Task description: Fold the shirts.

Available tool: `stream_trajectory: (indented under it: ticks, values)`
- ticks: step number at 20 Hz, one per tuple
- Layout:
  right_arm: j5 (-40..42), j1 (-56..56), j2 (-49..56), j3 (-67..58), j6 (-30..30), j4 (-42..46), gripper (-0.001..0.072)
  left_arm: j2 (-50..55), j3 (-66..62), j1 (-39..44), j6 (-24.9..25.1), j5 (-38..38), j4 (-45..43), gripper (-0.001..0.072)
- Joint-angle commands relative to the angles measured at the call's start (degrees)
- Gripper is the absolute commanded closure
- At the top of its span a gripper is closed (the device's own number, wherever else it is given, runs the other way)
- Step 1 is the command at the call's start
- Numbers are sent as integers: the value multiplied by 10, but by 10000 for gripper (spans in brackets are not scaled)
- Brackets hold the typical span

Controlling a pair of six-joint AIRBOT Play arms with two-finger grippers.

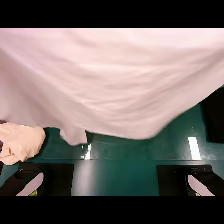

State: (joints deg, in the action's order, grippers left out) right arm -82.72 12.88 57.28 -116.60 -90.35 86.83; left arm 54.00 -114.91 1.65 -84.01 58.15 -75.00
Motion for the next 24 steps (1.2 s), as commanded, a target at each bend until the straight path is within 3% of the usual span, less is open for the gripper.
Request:
stream_trajectory:
  ticks: [1,7,12,13,14,15,16,19,24]
  values:
    - [-63,0,87,18,-2,4,698,79,82,0,0,33,11,684]
    - [-31,-63,257,153,0,-4,696,308,102,0,0,56,22,683]
    - [29,-109,368,174,48,-160,695,413,102,0,0,50,14,681]
    - [41,-110,381,174,49,-184,681,415,102,0,0,51,10,534]
    - [45,-115,389,173,49,-203,479,413,102,0,0,56,10,202]
    - [42,-118,395,168,49,-222,341,411,101,-3,0,68,9,146]
    - [37,-121,394,165,49,-235,343,406,100,-11,0,96,9,221]
    - [-9,-138,358,178,75,-243,347,379,106,-51,0,202,10,224]
    - [-1,-166,228,338,90,-243,347,224,355,-102,9,208,8,225]
